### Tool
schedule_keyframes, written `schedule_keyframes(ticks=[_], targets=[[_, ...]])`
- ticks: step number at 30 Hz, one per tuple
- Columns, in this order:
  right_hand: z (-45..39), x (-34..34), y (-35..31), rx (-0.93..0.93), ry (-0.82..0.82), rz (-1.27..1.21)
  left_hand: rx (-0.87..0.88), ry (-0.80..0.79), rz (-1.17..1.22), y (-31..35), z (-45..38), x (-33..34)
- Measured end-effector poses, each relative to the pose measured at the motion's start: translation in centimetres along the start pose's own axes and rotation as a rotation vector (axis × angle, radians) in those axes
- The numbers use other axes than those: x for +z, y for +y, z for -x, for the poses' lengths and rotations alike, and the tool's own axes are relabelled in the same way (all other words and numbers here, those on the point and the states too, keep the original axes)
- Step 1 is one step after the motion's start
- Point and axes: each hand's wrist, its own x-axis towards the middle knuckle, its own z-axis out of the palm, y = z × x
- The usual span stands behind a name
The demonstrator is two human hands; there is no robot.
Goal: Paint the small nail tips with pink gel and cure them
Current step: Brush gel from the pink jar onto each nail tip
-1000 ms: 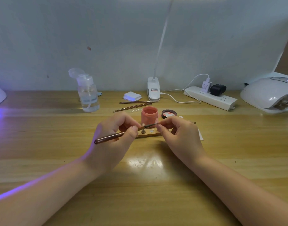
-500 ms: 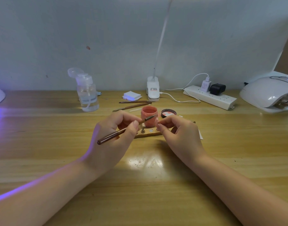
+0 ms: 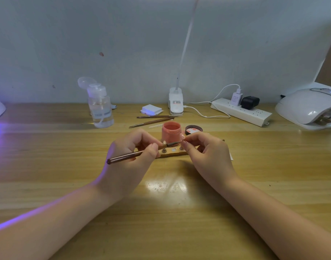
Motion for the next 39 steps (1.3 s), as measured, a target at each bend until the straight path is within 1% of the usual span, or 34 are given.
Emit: schedule_keyframes(ticks=[4, 9, 13, 17, 24, 28, 31, 33, 36, 39], targets=[[0.02, -0.02, -0.03, 0.006, -0.003, -0.008, -0.020, 0.045, 0.017, 0.10, -0.13, 0.14], [0.02, -0.12, -0.09, 0.012, -0.007, -0.022, -0.047, -0.002, 0.062, 0.15, -0.02, 0.11], [0.08, -0.21, -0.32, -0.005, -0.021, -0.057, -0.050, 0.018, 0.114, 0.41, -0.07, 0.15], [0.14, -0.26, -0.51, -0.008, -0.023, -0.063, -0.073, 0.039, 0.093, 0.40, -0.12, 0.45], [0.14, -0.29, -0.56, 0.040, -0.024, -0.121, -0.092, 0.122, 0.059, 0.10, -0.15, 0.34], [0.16, -0.26, -0.58, 0.043, -0.011, -0.136, -0.068, 0.072, 0.054, 0.22, 0.03, 0.50], [0.14, -0.27, -0.40, 0.053, -0.017, -0.120, -0.062, 0.027, 0.103, 0.28, 0.15, 0.33], [0.13, -0.28, -0.34, 0.058, -0.017, -0.108, -0.041, 0.037, 0.114, 0.33, 0.16, 0.28], [0.15, -0.27, -0.39, 0.054, -0.013, -0.103, -0.045, 0.076, 0.070, 0.32, 0.06, 0.49], [0.09, -0.26, -0.27, 0.046, -0.008, -0.086, -0.073, 0.052, 0.058, 0.22, 0.00, 0.58]])
